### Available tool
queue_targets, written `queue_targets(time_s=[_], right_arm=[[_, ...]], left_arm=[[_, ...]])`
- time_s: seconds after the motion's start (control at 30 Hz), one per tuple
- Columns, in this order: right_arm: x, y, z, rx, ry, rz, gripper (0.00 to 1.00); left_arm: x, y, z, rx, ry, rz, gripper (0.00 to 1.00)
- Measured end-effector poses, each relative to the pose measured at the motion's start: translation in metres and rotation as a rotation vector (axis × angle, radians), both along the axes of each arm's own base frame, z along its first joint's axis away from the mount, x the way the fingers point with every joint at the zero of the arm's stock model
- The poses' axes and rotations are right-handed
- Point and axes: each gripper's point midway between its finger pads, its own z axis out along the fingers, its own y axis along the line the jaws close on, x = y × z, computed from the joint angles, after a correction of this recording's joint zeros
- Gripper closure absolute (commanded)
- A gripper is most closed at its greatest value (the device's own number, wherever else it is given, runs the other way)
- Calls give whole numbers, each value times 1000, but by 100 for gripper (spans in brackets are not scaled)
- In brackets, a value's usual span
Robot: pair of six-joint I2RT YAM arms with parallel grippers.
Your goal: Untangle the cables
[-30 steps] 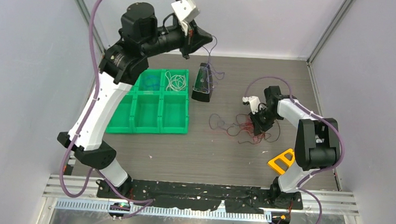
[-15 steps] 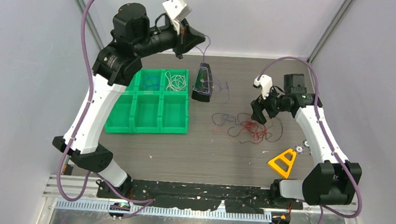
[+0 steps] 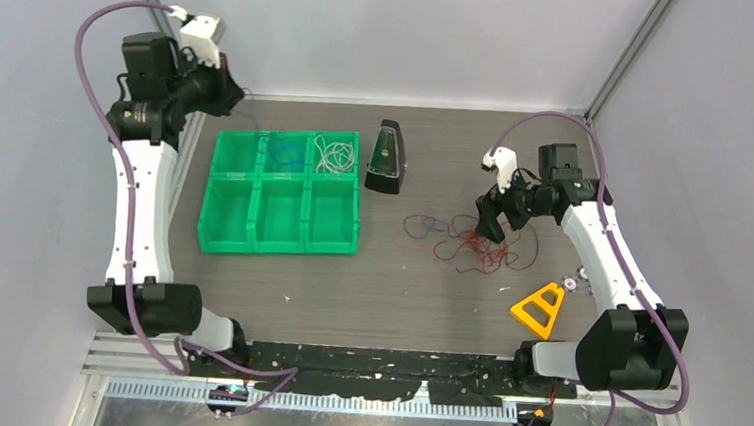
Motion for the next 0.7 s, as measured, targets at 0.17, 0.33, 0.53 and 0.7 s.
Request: queue_targets(time_s=[0.17, 0.33, 0.53, 0.7], right_arm=[[0, 0, -3, 5, 20, -11, 9], [3, -1, -10, 0, 61, -24, 9], [6, -4, -12, -18, 81, -48, 9], [7, -9, -16, -42, 98, -64, 11]], left_arm=[[28, 74, -40, 20, 87, 162, 100], [57, 117, -94, 28, 194, 224, 100], [86, 139, -157, 22, 318, 239, 100], [105, 150, -181, 38, 329, 271, 100]])
